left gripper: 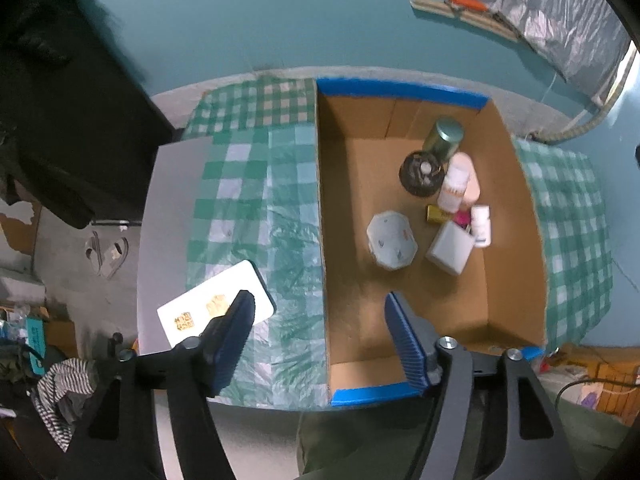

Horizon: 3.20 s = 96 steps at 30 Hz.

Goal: Organize rigid objects

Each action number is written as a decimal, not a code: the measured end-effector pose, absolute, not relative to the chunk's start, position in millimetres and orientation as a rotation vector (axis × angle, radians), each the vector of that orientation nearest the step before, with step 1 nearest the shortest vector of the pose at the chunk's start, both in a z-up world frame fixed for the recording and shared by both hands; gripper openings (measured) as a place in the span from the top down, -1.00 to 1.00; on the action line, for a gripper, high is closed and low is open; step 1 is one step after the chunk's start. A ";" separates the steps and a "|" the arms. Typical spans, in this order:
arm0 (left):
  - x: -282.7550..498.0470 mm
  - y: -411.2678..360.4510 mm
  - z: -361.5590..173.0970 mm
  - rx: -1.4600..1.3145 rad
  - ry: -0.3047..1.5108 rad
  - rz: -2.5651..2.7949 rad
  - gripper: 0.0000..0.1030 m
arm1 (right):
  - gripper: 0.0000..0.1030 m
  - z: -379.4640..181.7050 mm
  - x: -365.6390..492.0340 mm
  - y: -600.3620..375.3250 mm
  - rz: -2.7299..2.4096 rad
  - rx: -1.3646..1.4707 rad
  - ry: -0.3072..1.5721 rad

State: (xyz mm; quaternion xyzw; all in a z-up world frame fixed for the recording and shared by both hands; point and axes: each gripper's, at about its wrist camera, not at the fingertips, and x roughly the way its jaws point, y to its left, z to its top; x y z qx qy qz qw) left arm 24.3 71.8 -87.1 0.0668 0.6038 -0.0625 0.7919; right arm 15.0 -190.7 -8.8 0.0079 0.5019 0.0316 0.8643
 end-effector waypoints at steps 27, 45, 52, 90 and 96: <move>4.6 48.1 5.0 0.153 0.979 -0.160 -0.86 | -0.38 19.7 0.2 -209.2 0.019 0.076 0.956; -0.8 31.6 30.7 0.115 0.893 -0.153 -0.96 | -0.38 36.8 0.3 -226.3 -0.018 0.039 0.921; -3.6 28.0 34.0 0.100 0.885 -0.152 -0.96 | -0.38 38.8 -0.4 -229.7 -0.016 0.030 0.919; 2.4 2.9 38.9 0.143 0.910 -0.115 -0.97 | -0.38 40.7 4.3 -229.4 -0.012 0.029 0.925; 2.0 1.5 37.2 0.138 0.911 -0.110 -0.97 | -0.38 40.1 5.3 -228.7 -0.013 0.028 0.925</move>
